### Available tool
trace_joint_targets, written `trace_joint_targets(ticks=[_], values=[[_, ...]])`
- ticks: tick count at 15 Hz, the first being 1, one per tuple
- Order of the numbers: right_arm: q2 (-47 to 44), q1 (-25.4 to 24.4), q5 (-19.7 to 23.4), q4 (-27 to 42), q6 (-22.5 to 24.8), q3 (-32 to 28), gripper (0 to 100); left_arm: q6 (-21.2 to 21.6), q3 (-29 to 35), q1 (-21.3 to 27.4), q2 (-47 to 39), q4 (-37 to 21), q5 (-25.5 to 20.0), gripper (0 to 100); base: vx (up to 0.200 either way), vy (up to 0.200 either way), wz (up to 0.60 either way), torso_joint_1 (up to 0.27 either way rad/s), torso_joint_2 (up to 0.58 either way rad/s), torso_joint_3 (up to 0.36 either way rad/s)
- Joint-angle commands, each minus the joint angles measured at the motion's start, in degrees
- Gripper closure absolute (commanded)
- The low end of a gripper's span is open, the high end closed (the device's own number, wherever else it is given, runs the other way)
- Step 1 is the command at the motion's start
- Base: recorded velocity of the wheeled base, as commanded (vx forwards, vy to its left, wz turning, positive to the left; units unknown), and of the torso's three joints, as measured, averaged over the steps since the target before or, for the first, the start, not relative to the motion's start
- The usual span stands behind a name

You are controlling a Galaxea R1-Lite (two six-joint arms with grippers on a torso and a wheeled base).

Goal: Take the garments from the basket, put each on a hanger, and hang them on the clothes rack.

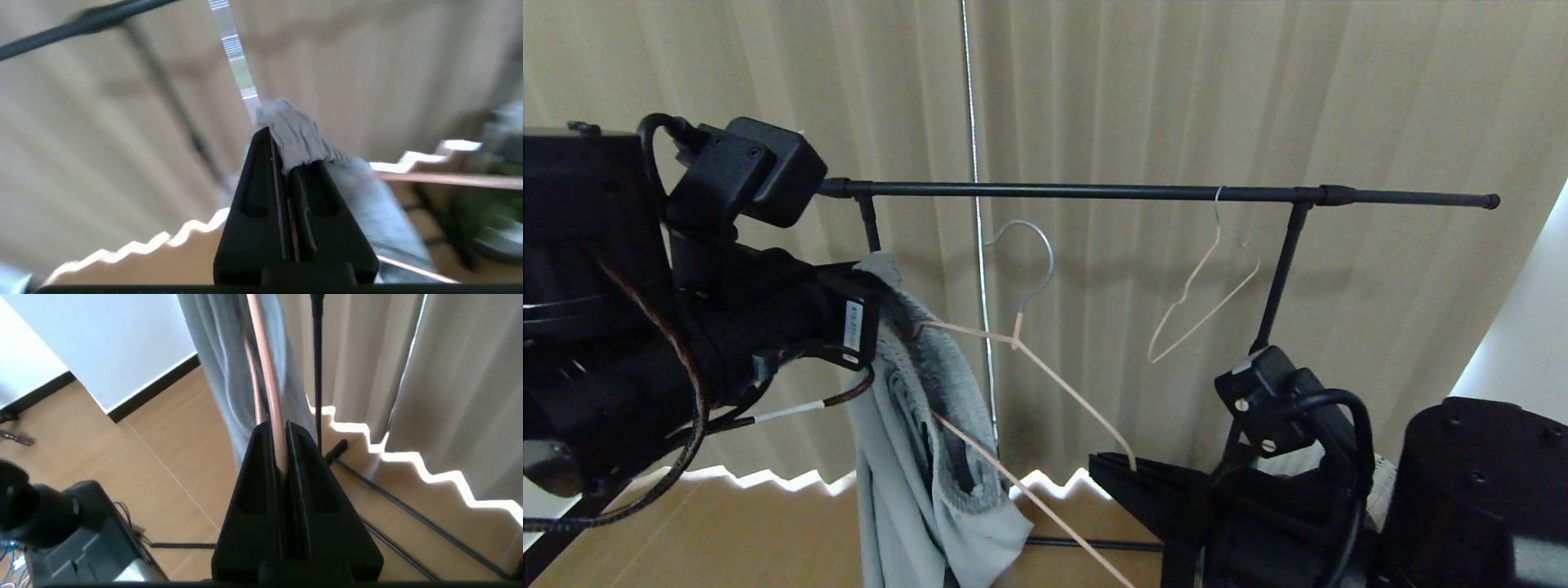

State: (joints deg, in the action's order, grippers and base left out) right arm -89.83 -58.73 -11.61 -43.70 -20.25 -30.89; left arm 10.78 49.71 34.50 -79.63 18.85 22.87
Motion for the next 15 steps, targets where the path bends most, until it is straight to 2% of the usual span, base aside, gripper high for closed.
trace_joint_targets(ticks=[1, 4, 6, 11, 15], values=[[5.19, 0.11, 0.36, 0.29, 0.12, 2.68, 100, 1.09, -0.14, -4.97, 0.18, 0.14, 0.07, 100, 0.000, 0.000, 0.00, 0.000, 0.00, 0.000], [8.89, 0.11, 3.87, 0.20, 0.21, 4.88, 100, 2.76, 0.12, -5.23, -0.97, 0.23, 0.07, 100, 0.000, 0.000, 0.00, 0.000, 0.00, 0.000], [10.56, 0.11, 8.00, 0.02, 0.21, 5.93, 100, 3.73, -0.41, -4.26, -1.58, 1.54, 0.16, 100, 0.000, 0.000, 0.00, 0.000, 0.00, 0.000], [6.60, 0.20, 8.53, -0.59, 0.03, 5.05, 100, 3.73, -0.93, 2.68, -1.32, 1.54, 0.33, 100, 0.000, 0.000, 0.00, 0.000, 0.00, 0.000], [4.14, 1.87, 8.53, -0.59, 0.12, 4.35, 100, 3.99, -0.85, 2.68, 0.18, 1.19, 0.69, 100, 0.000, 0.000, 0.00, 0.000, 0.00, 0.000]])
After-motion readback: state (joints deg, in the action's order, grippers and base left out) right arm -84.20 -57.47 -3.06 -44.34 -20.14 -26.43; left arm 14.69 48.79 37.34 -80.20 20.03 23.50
